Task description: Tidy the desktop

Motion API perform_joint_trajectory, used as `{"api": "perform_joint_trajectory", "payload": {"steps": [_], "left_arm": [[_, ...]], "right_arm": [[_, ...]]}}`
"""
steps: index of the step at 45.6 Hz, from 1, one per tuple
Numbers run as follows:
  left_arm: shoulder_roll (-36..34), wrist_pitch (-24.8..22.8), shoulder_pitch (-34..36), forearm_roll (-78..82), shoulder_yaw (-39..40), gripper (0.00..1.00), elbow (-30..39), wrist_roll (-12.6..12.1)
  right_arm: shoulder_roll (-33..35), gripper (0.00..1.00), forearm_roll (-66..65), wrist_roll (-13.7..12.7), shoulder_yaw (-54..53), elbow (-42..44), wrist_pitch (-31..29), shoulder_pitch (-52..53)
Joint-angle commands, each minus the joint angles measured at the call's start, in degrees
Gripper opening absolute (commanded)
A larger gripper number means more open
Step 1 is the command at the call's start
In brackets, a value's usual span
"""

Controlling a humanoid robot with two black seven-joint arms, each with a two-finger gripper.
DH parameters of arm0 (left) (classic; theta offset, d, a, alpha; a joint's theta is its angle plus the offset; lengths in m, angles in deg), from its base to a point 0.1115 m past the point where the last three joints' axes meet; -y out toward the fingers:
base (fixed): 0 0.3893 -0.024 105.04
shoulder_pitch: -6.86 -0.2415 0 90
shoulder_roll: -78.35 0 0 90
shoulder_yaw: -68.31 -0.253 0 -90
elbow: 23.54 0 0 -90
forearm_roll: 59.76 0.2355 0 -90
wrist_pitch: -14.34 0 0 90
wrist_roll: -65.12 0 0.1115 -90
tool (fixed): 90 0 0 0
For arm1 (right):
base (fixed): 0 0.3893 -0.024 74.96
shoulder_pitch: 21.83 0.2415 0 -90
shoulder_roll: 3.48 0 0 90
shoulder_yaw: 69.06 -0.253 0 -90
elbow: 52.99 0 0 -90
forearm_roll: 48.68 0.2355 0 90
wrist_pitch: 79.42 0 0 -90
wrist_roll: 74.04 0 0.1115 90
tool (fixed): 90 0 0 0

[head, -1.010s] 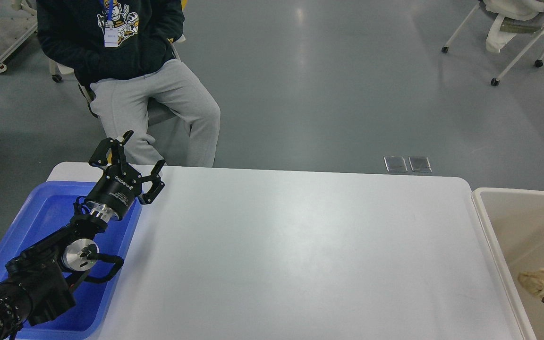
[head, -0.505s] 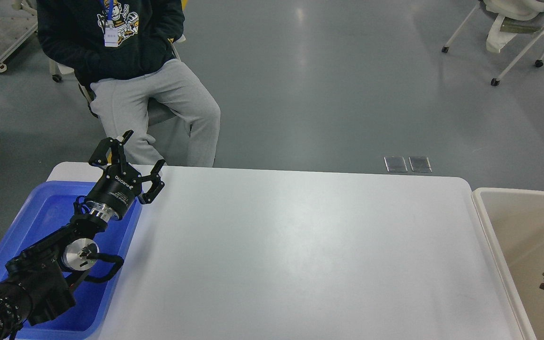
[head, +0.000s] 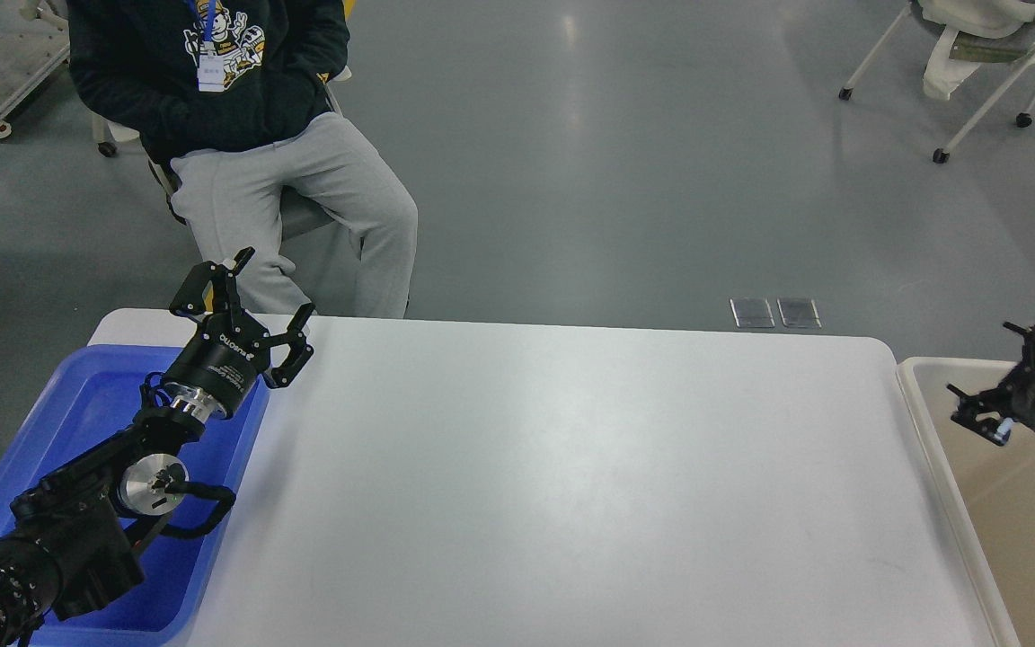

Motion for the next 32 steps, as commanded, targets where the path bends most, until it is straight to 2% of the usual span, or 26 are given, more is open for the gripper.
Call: {"api": "perform_joint_trajectory", "payload": {"steps": [1, 14, 18, 27, 32], "left_arm": [[0.0, 0.0, 0.0, 0.0, 0.0, 1.0, 0.0, 0.2], [0.0, 0.0, 0.0, 0.0, 0.0, 1.0, 0.0, 0.2], [0.0, 0.0, 0.0, 0.0, 0.0, 1.0, 0.0, 0.2], [0.0, 0.0, 0.0, 0.0, 0.0, 1.0, 0.0, 0.2], [0.0, 0.0, 0.0, 0.0, 0.0, 1.0, 0.0, 0.2]], "right_arm": [[0.5, 1.0, -0.1, 0.2, -6.8, -12.9, -11.2, 0.0], [-1.1, 1.0, -1.6, 1.1, -7.1, -28.7, -13.8, 0.1], [-3.9, 1.0, -5.5, 2.1, -7.2, -28.5, -13.2, 0.7], [-10.6, 1.0, -13.4, 6.8, -7.2, -28.2, -12.9, 0.2], [-15.1, 1.0, -15.0, 8.9, -7.1, -24.9, -11.1, -0.2]]}}
